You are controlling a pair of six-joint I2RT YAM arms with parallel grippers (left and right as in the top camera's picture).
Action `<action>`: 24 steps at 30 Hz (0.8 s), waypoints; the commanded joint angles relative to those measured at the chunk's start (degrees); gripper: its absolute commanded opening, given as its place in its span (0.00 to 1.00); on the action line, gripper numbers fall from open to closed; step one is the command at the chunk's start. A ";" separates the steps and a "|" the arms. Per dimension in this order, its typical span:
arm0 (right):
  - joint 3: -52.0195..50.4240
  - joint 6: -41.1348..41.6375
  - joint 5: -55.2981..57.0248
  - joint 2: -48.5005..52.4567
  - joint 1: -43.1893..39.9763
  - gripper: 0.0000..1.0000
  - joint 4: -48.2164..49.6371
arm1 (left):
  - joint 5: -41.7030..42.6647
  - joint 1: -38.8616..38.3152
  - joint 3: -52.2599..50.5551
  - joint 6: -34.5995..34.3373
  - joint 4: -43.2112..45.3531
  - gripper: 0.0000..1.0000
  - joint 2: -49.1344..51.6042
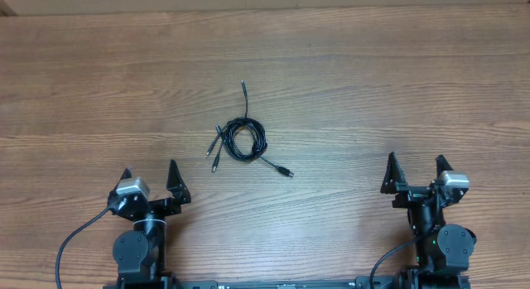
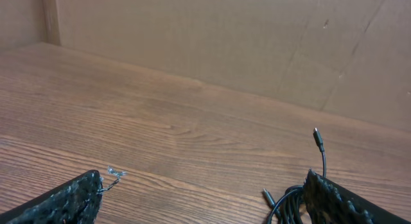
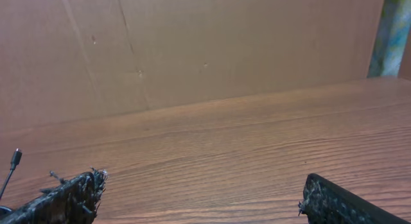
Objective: Untangle cables
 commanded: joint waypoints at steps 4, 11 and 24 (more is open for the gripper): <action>-0.55 -0.31 0.37 -0.57 0.24 1.00 0.11 | -0.68 0.31 -0.17 0.70 0.11 1.00 -0.42; -0.55 -0.31 0.37 -0.57 0.24 1.00 0.11 | -0.70 0.31 -0.17 0.70 0.11 0.99 -0.42; -0.55 -0.28 2.08 -0.57 0.22 1.00 0.33 | -0.68 0.31 -0.17 0.70 0.11 1.00 -0.42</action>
